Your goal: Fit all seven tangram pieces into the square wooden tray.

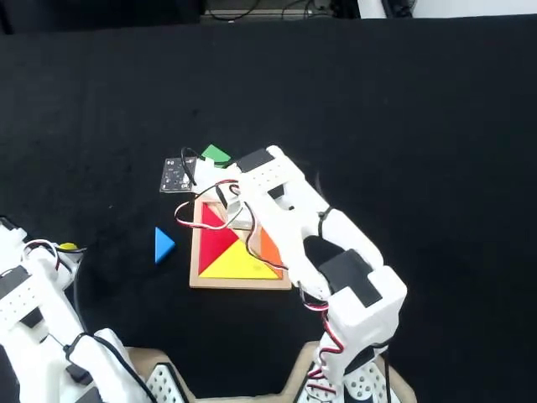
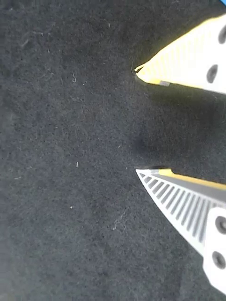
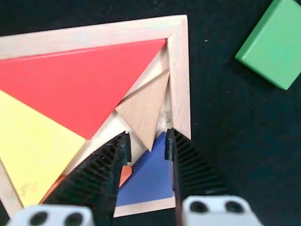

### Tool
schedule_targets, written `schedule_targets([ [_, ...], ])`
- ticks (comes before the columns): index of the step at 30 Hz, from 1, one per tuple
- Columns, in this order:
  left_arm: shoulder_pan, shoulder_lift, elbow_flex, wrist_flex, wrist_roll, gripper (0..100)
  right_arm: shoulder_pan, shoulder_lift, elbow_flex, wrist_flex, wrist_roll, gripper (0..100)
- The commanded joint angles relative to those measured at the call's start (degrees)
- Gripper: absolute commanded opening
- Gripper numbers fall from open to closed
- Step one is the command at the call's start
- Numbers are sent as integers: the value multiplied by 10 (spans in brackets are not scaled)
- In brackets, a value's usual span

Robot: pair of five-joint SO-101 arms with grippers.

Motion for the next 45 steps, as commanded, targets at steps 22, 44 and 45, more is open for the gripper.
schedule_targets([
  [22,7,-6,0,-11,1,284,-42,-65,15,-15,-7,127],
  [44,7,-6,0,-11,1,284,-45,-10,-47,76,-8,65],
  [45,7,-6,0,-11,1,284,-45,-21,-47,84,-8,53],
])
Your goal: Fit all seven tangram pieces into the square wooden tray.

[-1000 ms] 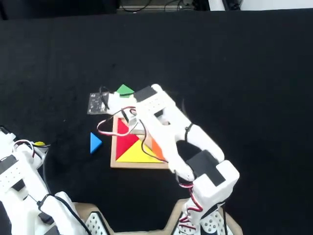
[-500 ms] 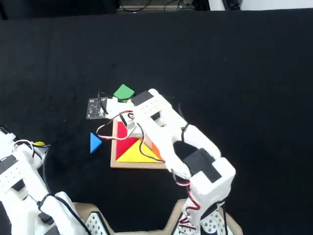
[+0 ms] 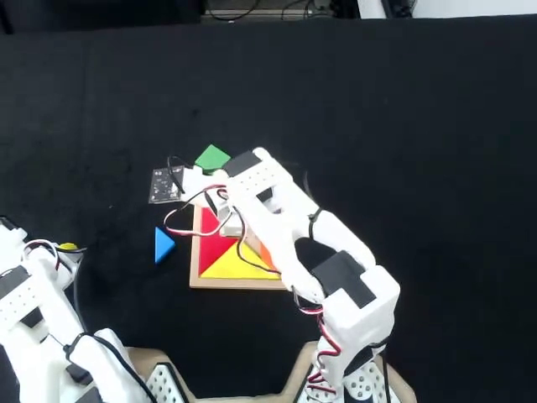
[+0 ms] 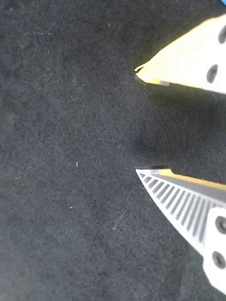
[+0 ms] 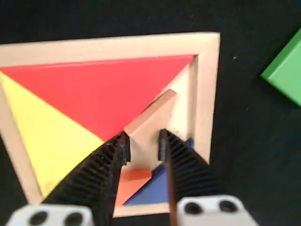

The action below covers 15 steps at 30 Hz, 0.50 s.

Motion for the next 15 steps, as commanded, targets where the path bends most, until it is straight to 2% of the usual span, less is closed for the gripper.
schedule_targets([
  [1,7,-6,0,-11,1,284,-11,-41,-21,30,-6,45],
  [12,7,-6,0,-11,1,284,-10,-68,-15,30,-26,45],
  [15,7,-6,0,-11,1,284,-18,-63,-11,2,-26,42],
])
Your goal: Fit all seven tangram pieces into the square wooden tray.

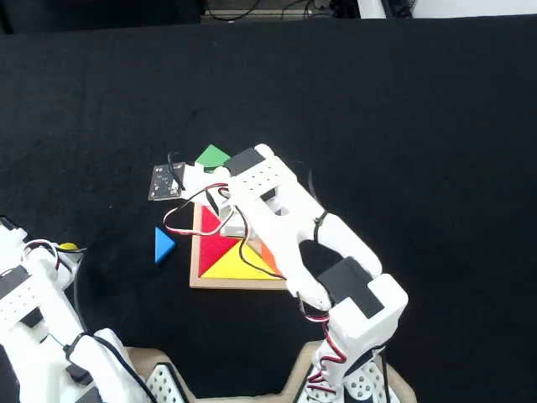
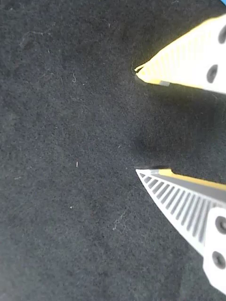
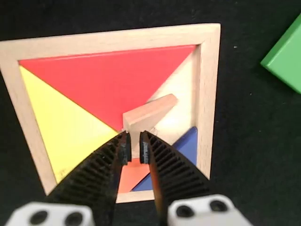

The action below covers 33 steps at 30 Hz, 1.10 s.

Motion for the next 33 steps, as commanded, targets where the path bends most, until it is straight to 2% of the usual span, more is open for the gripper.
schedule_targets([
  [1,7,-6,0,-11,1,284,-23,-24,-8,-25,-7,42],
  [9,7,-6,0,-11,1,284,-40,16,-20,-28,-9,42],
  [15,7,-6,0,-11,1,284,-23,19,-38,-62,-54,42],
  [21,7,-6,0,-11,1,284,-4,17,-43,-69,-55,10],
  [28,7,-6,0,-11,1,284,-9,55,-37,-127,-55,12],
  [33,7,-6,0,-11,1,284,-4,89,-80,-107,-55,12],
])
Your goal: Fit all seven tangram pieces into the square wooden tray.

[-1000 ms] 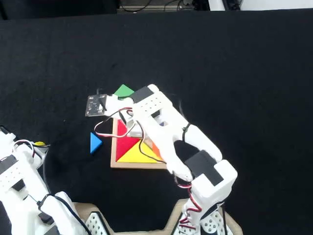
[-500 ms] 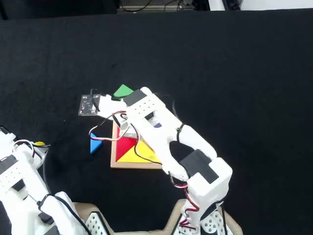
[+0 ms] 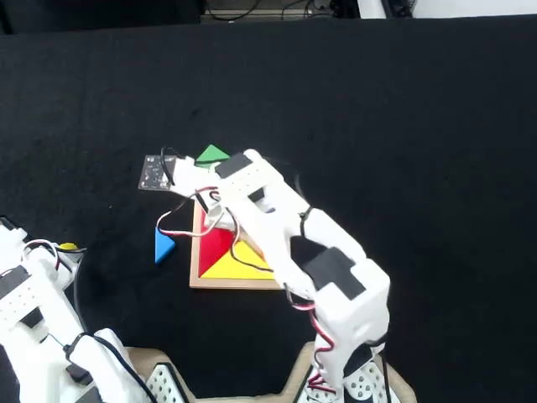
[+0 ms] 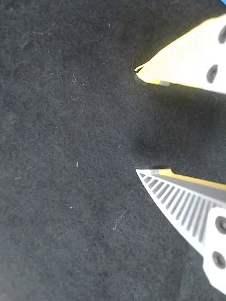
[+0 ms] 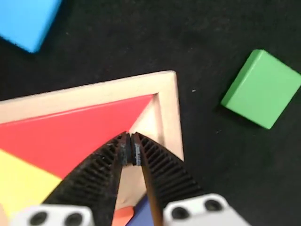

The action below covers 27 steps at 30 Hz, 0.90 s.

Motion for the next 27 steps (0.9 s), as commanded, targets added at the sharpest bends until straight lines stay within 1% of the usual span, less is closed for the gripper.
schedule_targets([
  [1,7,-6,0,-11,1,284,16,15,-53,16,-5,12],
  [9,7,-6,0,-11,1,284,55,54,-126,79,-5,11],
  [12,7,-6,0,-11,1,284,57,54,-142,105,-4,11],
  [19,7,-6,0,-11,1,284,58,54,-142,114,-1,11],
  [23,7,-6,0,-11,1,284,62,54,-145,156,37,11],
  [27,7,-6,0,-11,1,284,65,54,-145,169,41,11],
])
